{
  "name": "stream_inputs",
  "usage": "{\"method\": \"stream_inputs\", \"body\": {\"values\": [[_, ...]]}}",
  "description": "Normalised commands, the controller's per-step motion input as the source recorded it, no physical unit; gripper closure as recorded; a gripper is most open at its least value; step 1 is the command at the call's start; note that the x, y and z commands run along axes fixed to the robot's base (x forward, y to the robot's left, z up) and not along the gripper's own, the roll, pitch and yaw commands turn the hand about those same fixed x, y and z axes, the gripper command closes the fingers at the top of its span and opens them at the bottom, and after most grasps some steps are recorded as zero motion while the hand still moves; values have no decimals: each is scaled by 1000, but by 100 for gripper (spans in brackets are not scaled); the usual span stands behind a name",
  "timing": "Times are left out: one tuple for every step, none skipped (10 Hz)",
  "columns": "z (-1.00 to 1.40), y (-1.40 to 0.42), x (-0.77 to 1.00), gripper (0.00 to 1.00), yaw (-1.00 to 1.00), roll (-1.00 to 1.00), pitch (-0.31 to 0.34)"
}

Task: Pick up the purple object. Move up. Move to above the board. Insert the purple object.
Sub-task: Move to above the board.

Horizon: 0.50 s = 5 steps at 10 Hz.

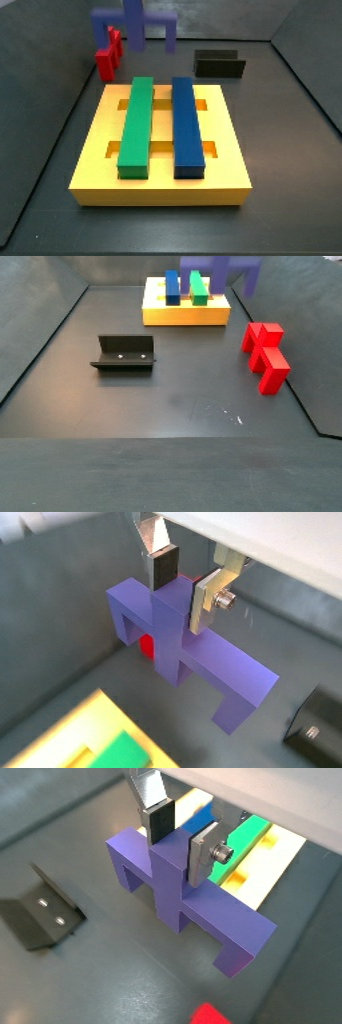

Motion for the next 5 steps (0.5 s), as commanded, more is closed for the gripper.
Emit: {"method": "stream_inputs", "body": {"values": [[1400, 4, -18, 100, -4, -33, 7], [790, -2, 51, 100, -7, -18, 78], [576, -3, 47, 100, -6, -15, 102], [251, -4, 42, 100, -6, -20, 81], [398, -1400, 617, 100, 42, -130, 139]]}}
